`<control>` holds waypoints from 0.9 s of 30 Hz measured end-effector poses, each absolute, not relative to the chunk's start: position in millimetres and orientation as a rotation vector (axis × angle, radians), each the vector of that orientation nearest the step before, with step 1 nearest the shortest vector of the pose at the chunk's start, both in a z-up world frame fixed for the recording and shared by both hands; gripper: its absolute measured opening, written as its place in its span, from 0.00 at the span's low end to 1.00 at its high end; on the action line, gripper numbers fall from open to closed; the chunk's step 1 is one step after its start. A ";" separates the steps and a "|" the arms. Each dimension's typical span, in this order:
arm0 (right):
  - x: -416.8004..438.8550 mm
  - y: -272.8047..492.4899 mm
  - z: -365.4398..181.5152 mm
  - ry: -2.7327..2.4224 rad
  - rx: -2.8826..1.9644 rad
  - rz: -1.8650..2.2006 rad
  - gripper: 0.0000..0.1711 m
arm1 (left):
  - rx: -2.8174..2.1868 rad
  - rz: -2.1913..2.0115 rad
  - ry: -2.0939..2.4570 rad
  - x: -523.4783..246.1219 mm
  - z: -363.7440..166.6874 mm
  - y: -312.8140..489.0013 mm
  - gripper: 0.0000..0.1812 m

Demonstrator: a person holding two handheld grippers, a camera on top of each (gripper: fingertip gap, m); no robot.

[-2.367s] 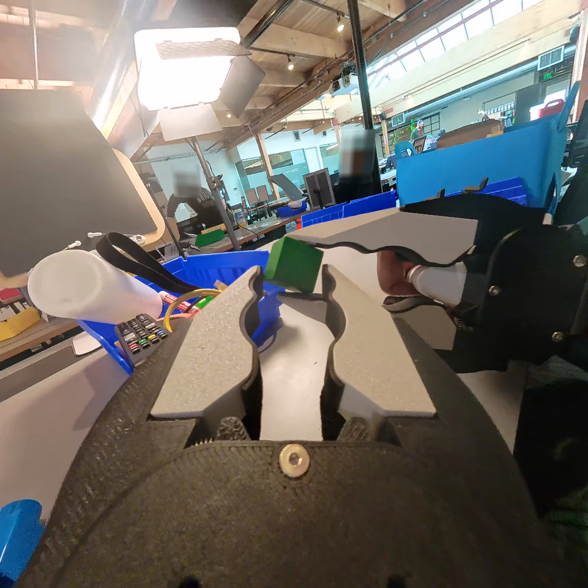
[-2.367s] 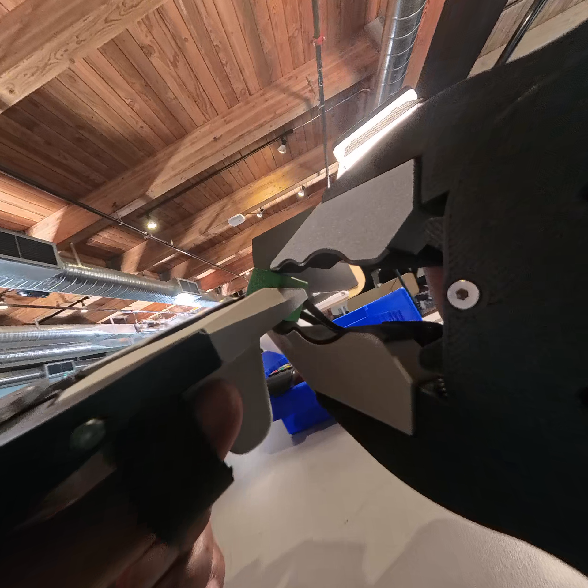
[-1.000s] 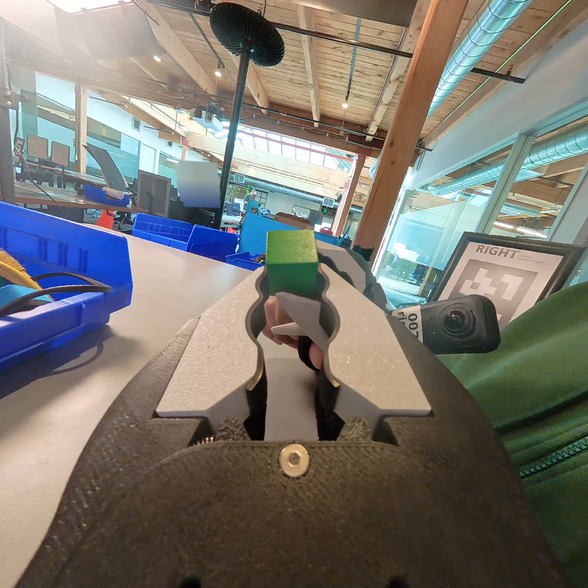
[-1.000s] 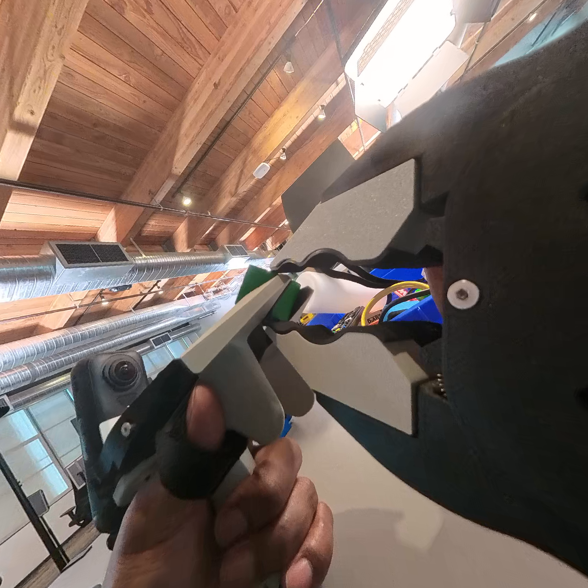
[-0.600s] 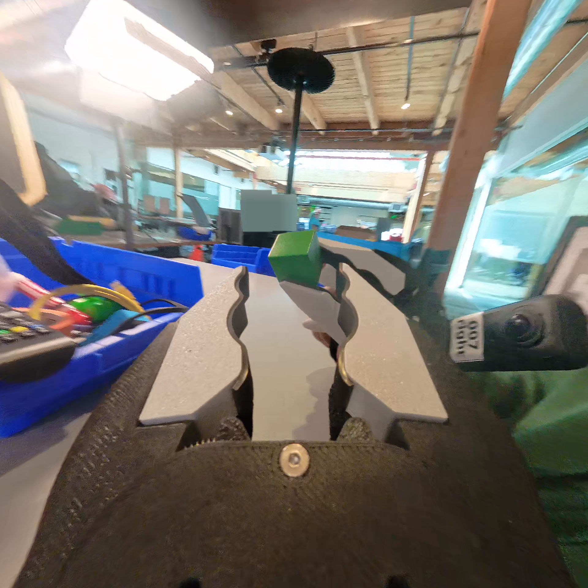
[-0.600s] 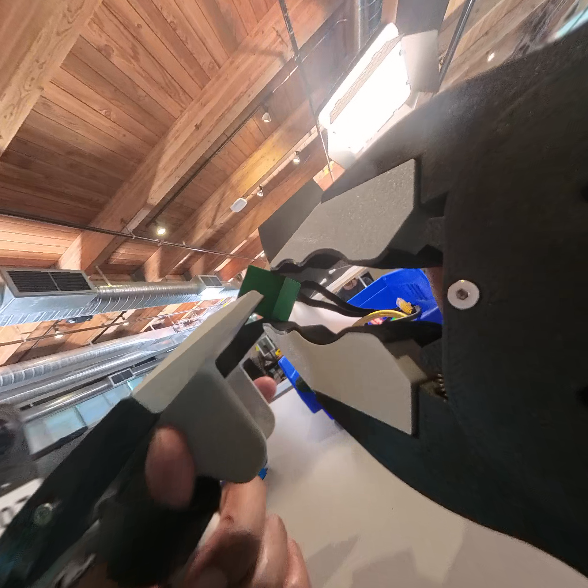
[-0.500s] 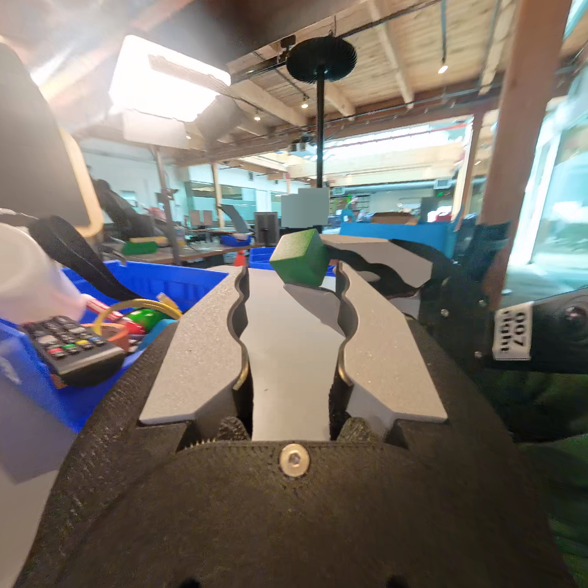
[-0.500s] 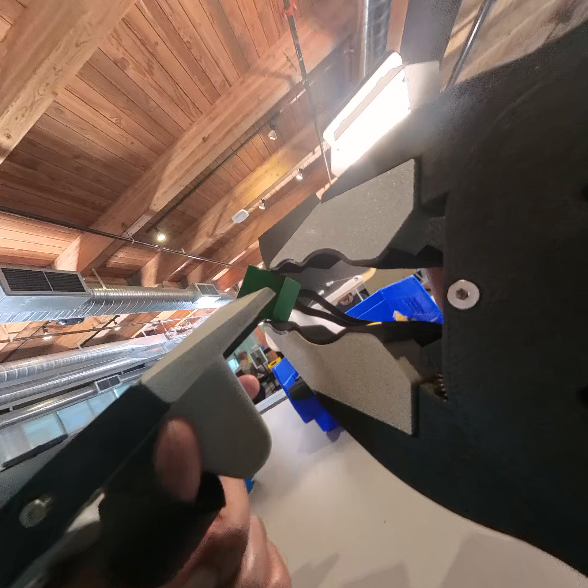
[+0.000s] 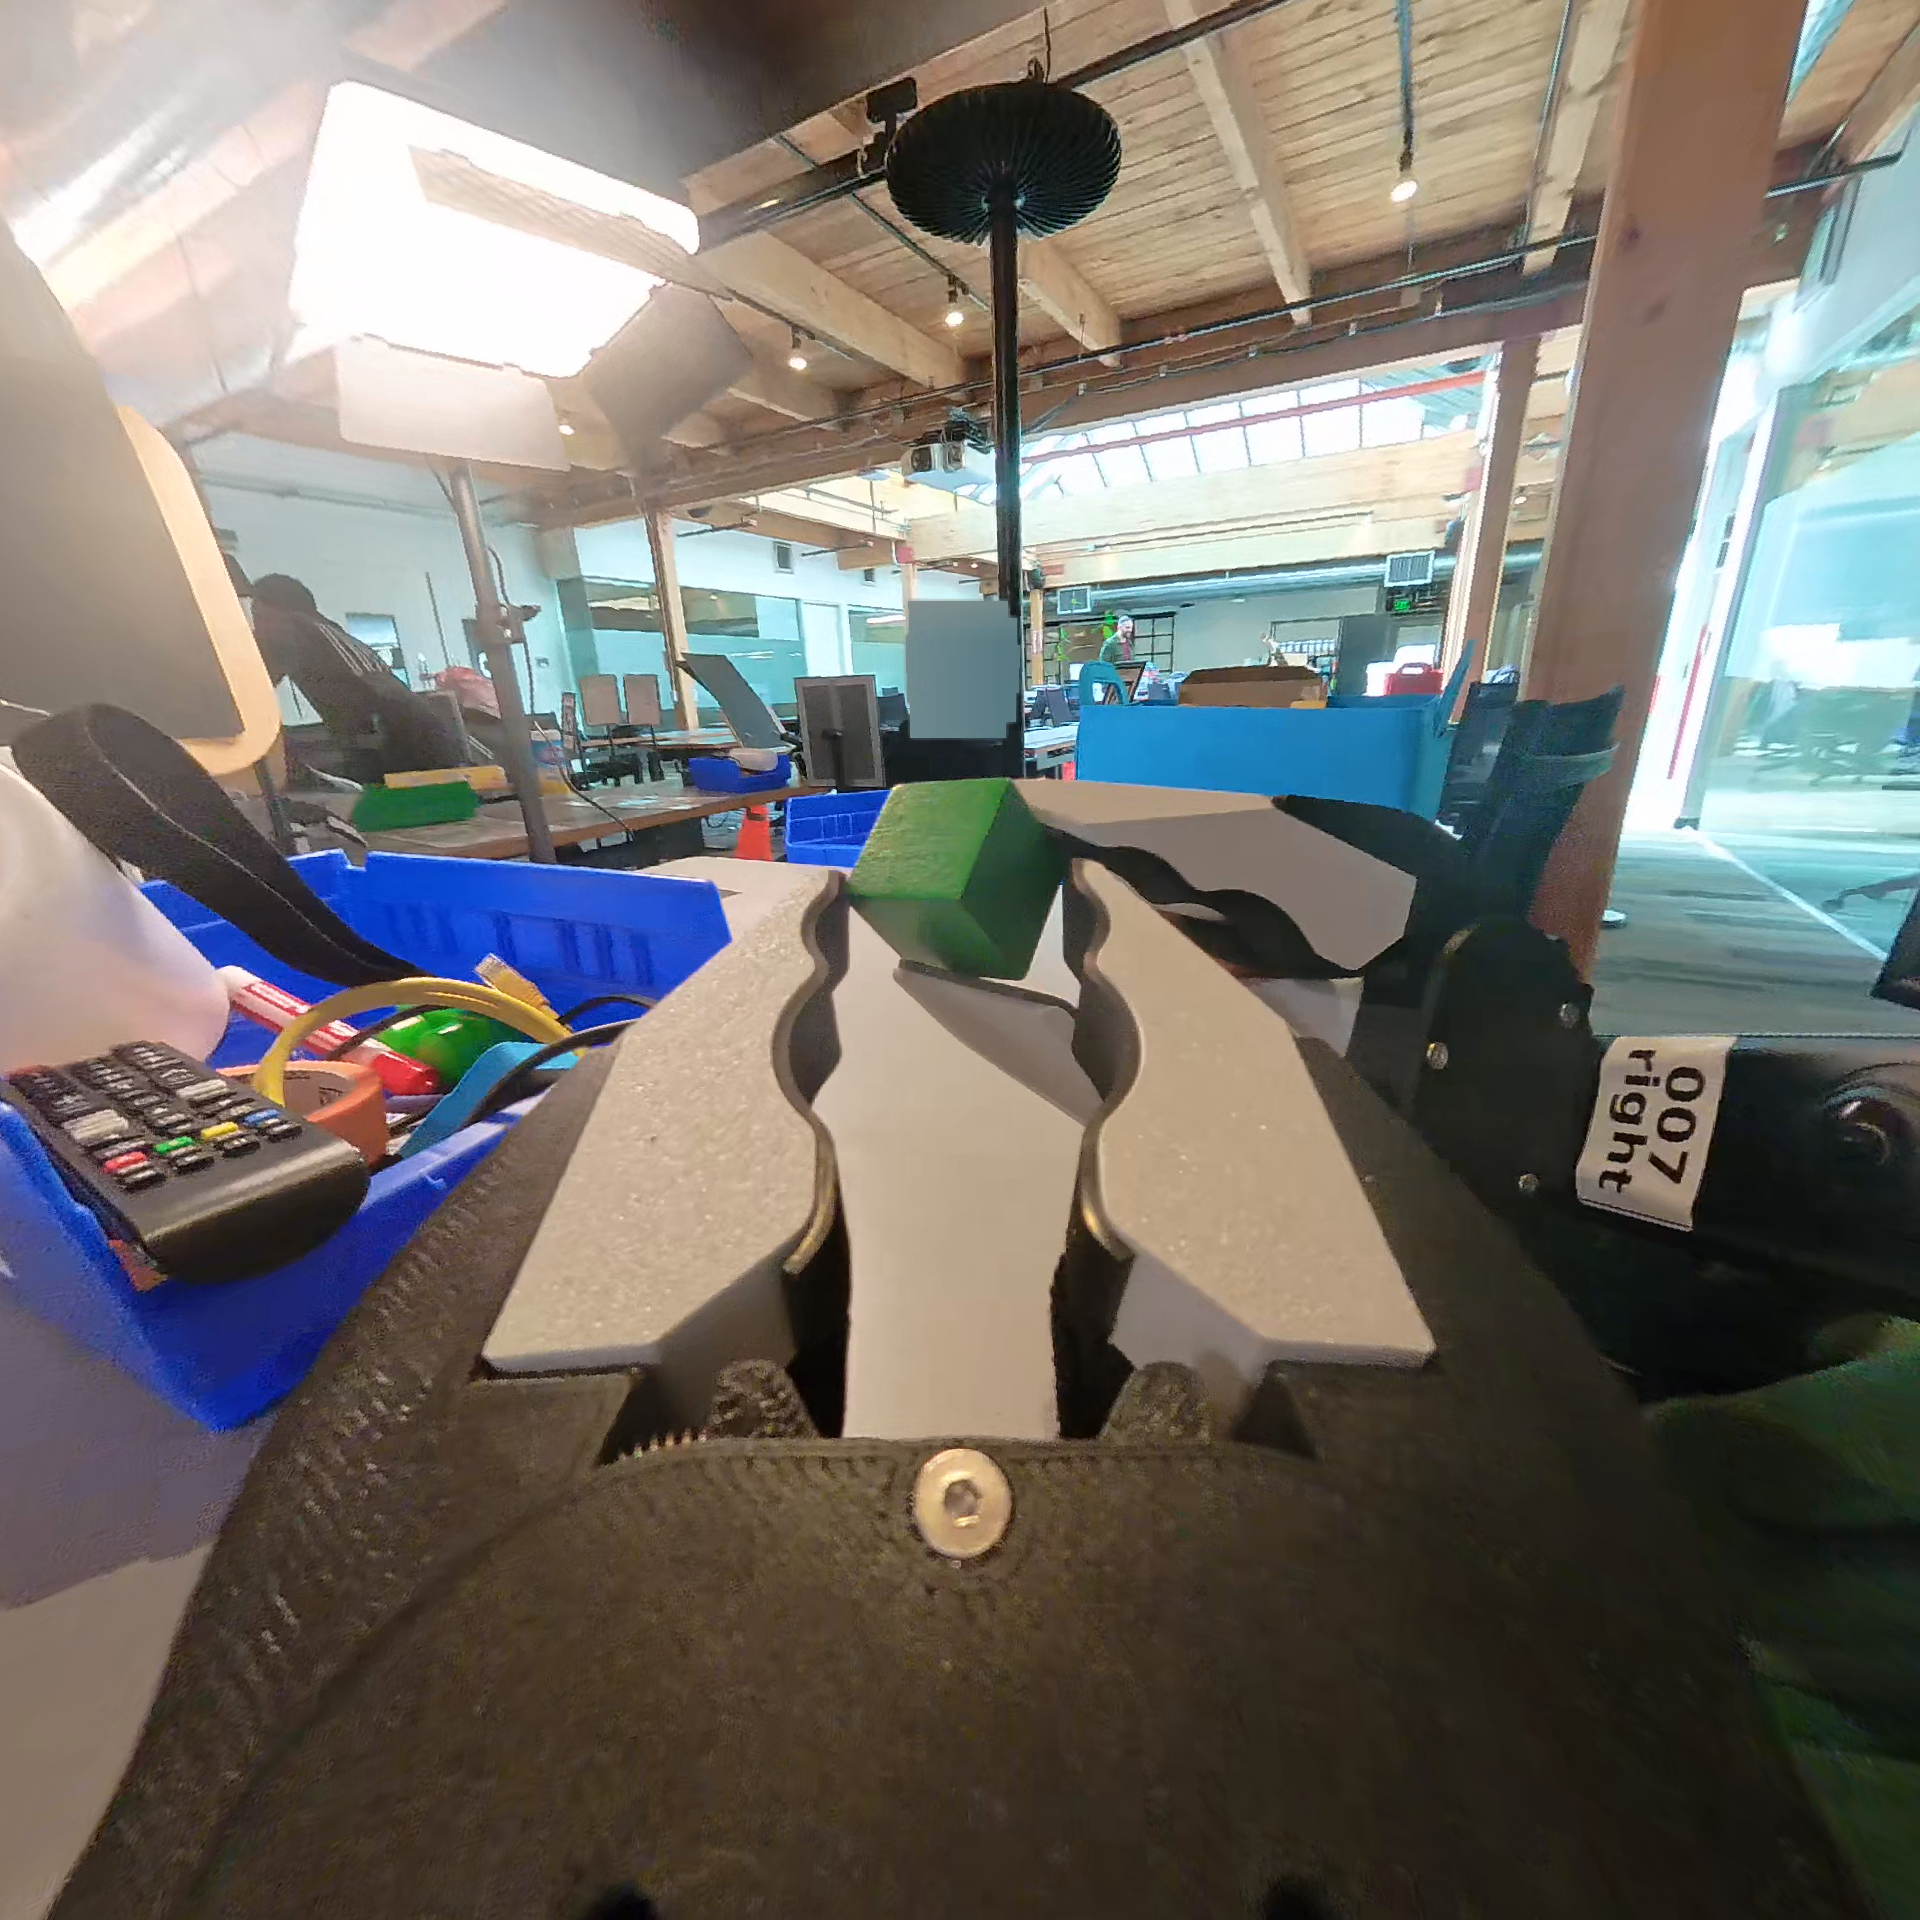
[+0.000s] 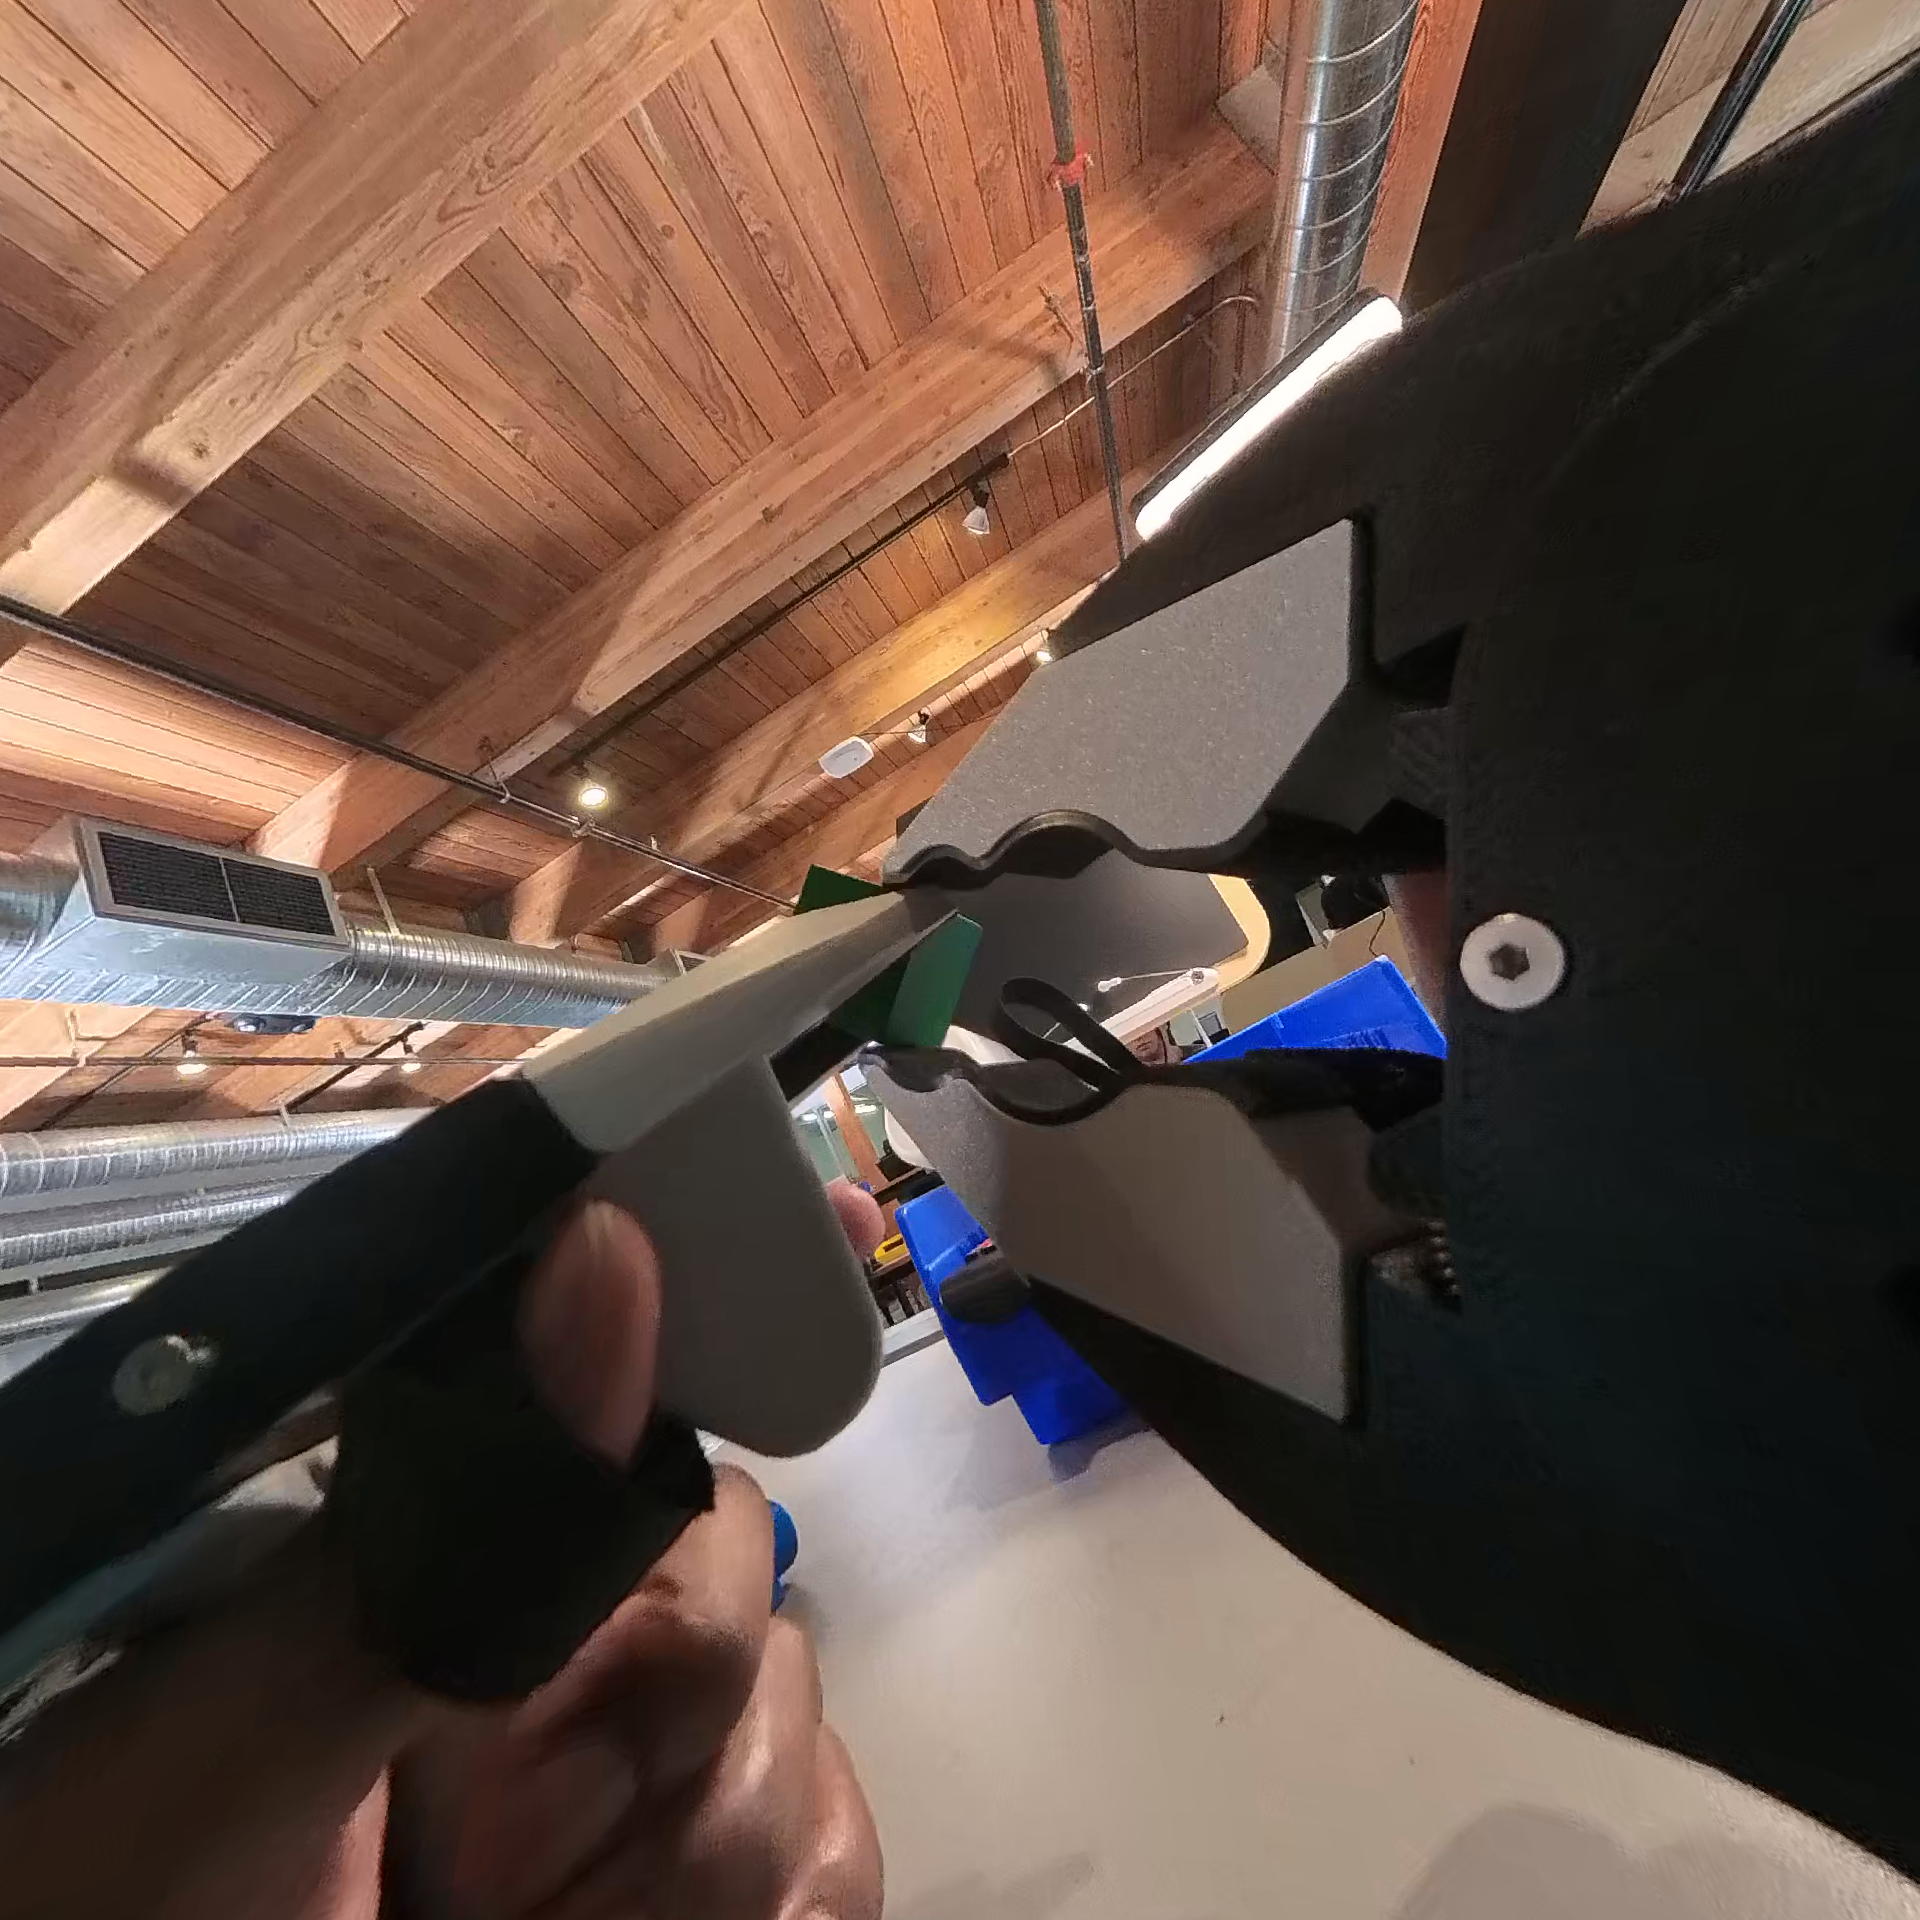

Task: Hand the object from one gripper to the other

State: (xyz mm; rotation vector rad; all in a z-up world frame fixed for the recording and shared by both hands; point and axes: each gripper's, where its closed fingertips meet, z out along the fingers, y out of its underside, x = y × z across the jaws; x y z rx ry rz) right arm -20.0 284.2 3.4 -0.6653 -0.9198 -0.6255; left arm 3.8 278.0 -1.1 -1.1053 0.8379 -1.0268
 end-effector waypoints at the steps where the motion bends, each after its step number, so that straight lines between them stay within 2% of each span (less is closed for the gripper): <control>1: -20.2 284.6 3.1 -0.921 -0.667 -0.627 0.18 | -1.109 -1.026 0.840 3.5 -1.7 278.5 0.23; 16: -7.7 295.4 6.1 -0.861 -0.796 -0.486 0.19 | -0.989 -0.616 0.717 -20.1 16.2 292.2 0.23; 21: 24.0 314.9 13.2 -0.676 -1.036 -0.096 0.19 | -0.984 -0.609 0.737 -16.7 14.2 291.1 0.23; 25: 34.3 321.3 14.2 -0.526 -1.196 0.425 0.20 | -0.990 -0.619 0.797 -7.3 7.6 287.8 0.23; 27: 29.0 318.2 12.1 -0.493 -1.253 0.745 0.30 | -0.994 -0.616 0.825 -3.0 4.2 286.4 0.23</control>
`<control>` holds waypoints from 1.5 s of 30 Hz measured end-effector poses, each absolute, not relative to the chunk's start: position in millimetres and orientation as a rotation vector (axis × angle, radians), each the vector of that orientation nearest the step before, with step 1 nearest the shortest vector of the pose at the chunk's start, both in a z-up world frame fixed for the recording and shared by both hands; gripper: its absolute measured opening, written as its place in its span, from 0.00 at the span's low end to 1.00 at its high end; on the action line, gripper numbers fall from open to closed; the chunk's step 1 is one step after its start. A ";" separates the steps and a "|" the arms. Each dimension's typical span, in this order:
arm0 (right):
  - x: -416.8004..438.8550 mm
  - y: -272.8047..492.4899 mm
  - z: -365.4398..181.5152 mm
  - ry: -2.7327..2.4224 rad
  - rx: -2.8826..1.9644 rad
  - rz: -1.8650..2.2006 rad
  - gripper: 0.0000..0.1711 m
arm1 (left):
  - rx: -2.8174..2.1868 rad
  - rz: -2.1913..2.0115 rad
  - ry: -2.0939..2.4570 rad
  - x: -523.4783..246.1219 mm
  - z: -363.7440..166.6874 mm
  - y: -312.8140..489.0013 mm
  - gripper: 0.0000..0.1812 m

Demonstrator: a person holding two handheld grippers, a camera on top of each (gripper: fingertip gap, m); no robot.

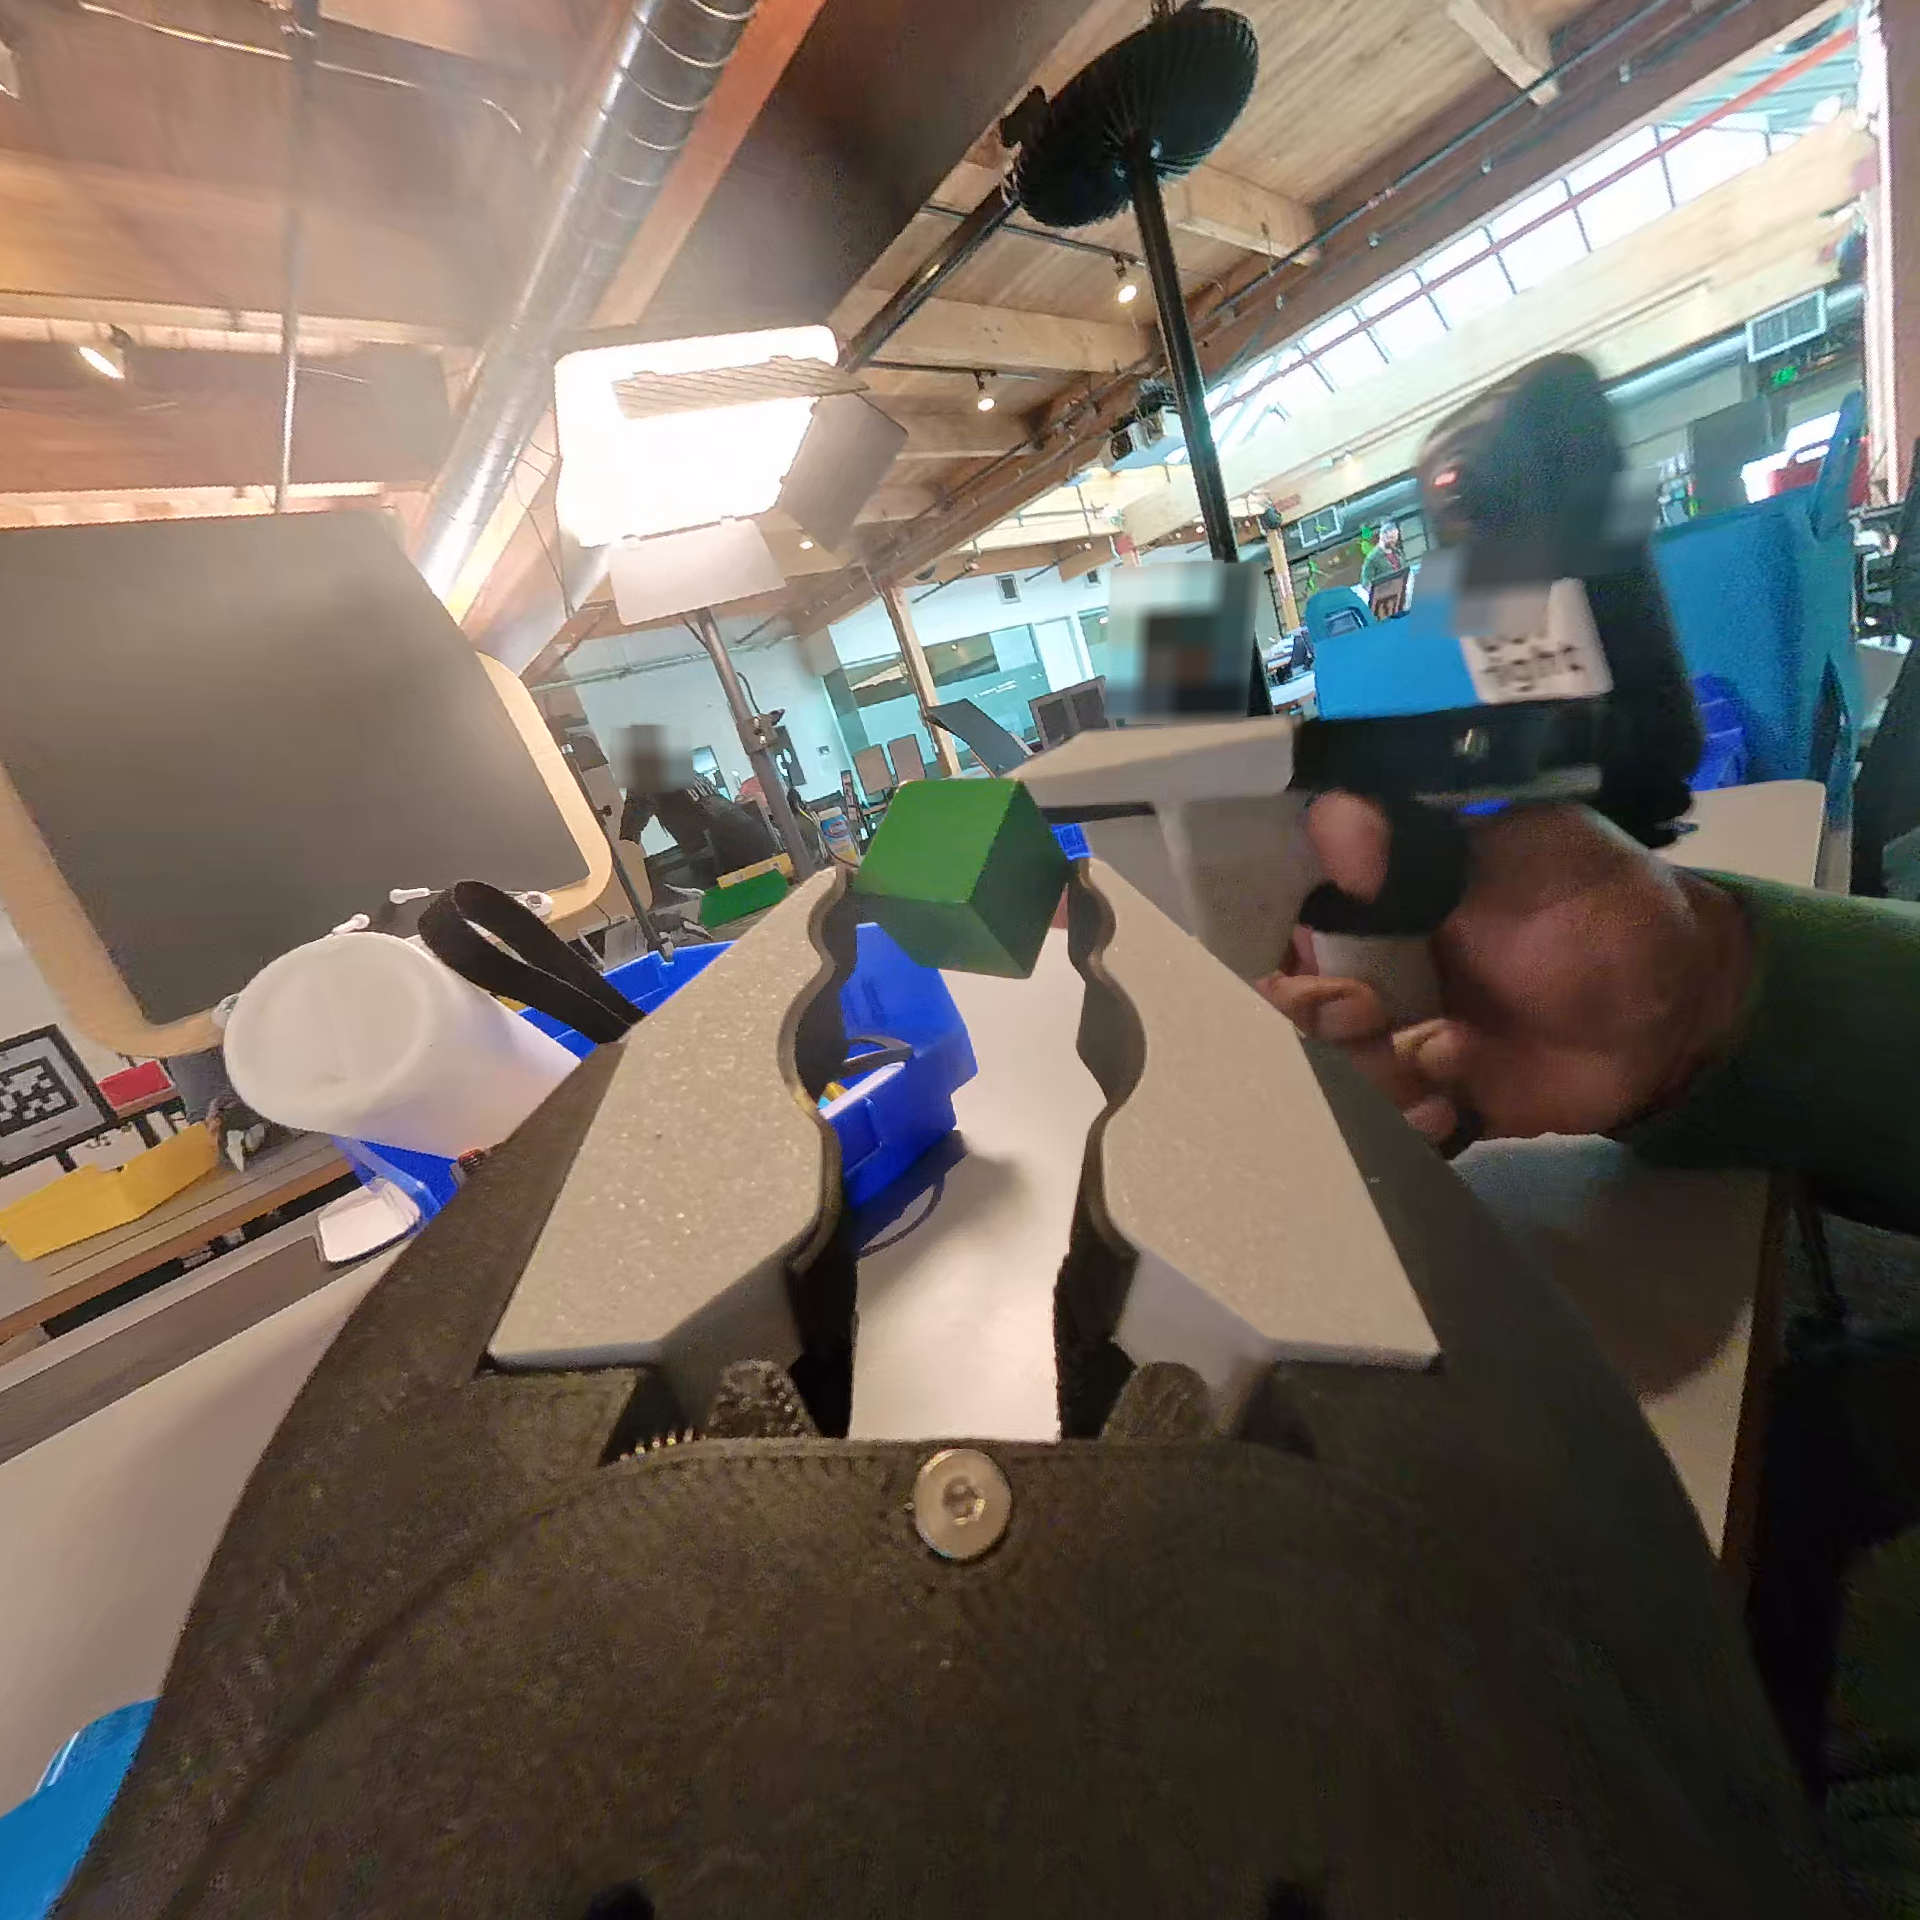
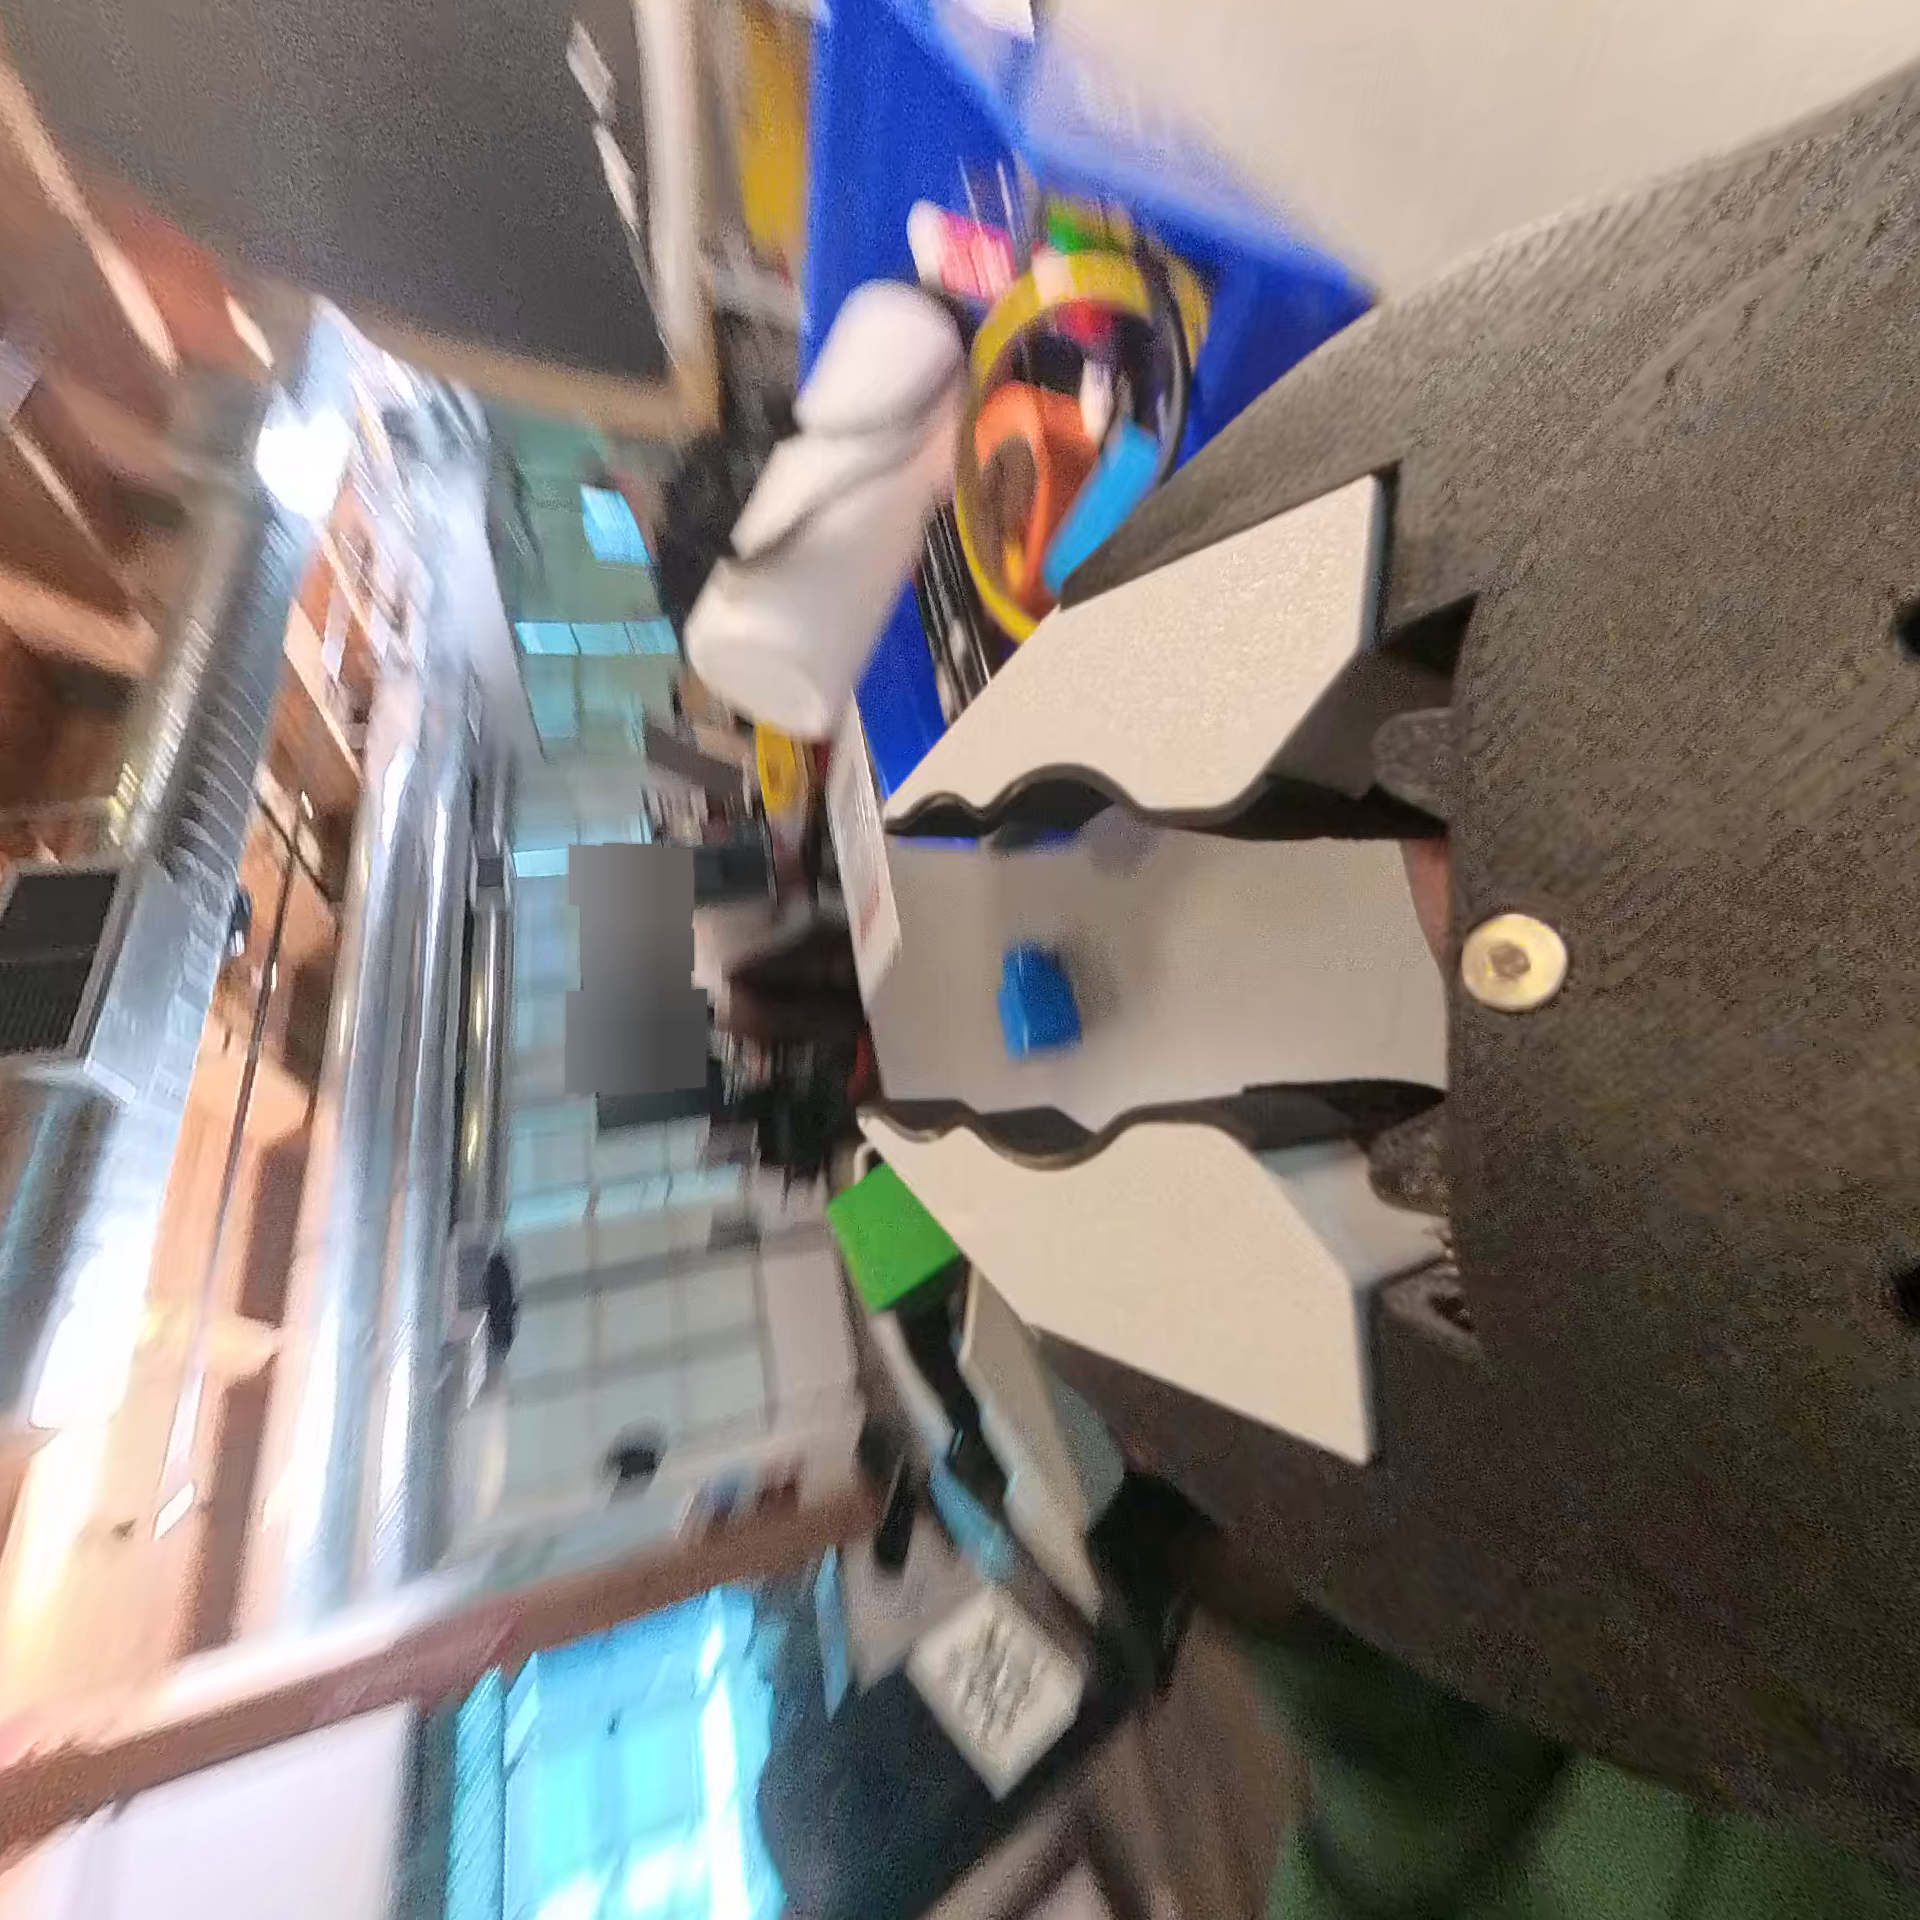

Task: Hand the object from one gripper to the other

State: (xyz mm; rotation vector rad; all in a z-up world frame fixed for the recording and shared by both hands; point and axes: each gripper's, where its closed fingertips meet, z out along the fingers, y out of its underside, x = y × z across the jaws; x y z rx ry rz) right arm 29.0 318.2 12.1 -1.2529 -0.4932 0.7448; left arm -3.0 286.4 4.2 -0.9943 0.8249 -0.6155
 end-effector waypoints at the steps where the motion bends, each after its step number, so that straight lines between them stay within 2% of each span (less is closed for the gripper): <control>1: 26.2 315.3 12.1 -0.482 -1.268 0.892 0.32 | -0.993 -0.609 0.833 -1.8 3.3 285.9 0.23; 4: 22.5 311.6 10.8 -0.442 -1.302 1.160 0.36 | -0.987 -0.586 0.851 0.3 1.5 284.8 0.23; 9: 6.5 300.2 4.1 -0.511 -1.343 1.321 0.39 | -0.980 -0.548 0.908 7.7 -5.2 281.7 0.23; 26: -19.3 283.8 -16.6 -0.701 -1.417 1.294 0.39 | -0.941 -0.453 0.982 16.5 -13.0 276.2 0.23; 31: -20.6 283.9 -18.8 -0.715 -1.421 1.265 0.35 | -0.938 -0.442 0.995 17.9 -14.8 275.6 0.23; 36: -16.1 284.7 -12.9 -0.692 -1.384 1.257 0.28 | -0.954 -0.434 0.996 17.8 -16.9 278.4 0.23; 45: -22.1 279.6 -17.8 -0.744 -1.391 1.238 0.25 | -0.952 -0.435 0.997 17.7 -17.2 278.5 0.23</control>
